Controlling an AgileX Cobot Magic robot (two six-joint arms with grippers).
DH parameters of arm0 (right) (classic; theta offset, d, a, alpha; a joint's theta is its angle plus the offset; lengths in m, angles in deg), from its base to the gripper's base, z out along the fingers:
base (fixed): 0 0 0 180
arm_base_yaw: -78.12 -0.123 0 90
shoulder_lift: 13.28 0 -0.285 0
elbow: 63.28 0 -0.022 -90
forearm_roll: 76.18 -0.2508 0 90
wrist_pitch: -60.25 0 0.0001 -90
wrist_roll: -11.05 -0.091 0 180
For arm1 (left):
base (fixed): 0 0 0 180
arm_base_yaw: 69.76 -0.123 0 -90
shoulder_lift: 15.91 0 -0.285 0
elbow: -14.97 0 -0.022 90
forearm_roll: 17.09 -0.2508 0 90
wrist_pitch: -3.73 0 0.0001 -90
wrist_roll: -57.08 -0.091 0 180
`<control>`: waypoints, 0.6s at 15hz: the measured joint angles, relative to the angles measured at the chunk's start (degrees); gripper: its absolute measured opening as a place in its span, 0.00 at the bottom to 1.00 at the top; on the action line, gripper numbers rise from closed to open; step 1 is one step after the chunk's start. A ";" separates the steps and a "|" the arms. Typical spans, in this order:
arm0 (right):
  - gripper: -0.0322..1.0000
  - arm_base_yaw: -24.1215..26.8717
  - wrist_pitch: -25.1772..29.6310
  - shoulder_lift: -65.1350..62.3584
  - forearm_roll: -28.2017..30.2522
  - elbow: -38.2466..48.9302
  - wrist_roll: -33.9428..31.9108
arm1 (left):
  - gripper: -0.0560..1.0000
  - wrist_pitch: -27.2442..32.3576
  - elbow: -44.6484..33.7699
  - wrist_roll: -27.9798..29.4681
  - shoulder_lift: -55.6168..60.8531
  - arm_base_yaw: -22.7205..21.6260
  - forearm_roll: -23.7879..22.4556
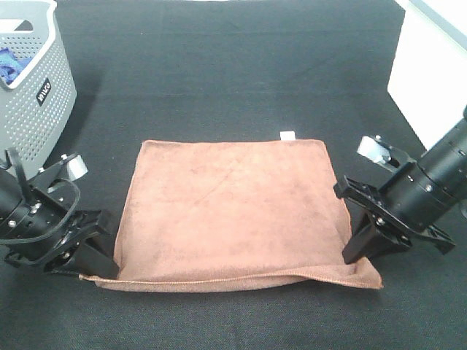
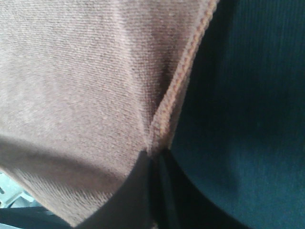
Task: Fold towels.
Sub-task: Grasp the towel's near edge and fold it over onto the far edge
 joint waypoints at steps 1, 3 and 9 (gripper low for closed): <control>0.03 0.00 -0.74 -0.86 0.00 0.29 0.52 | 0.05 -0.11 -0.06 0.00 0.74 0.00 -0.06; 0.03 0.00 -1.66 -1.60 -0.52 -0.34 1.38 | 0.05 -0.69 0.34 -0.17 1.89 0.00 0.23; 0.03 0.00 -6.25 -0.11 -1.83 -18.33 2.81 | 0.05 -12.66 12.66 -1.89 2.41 0.00 2.18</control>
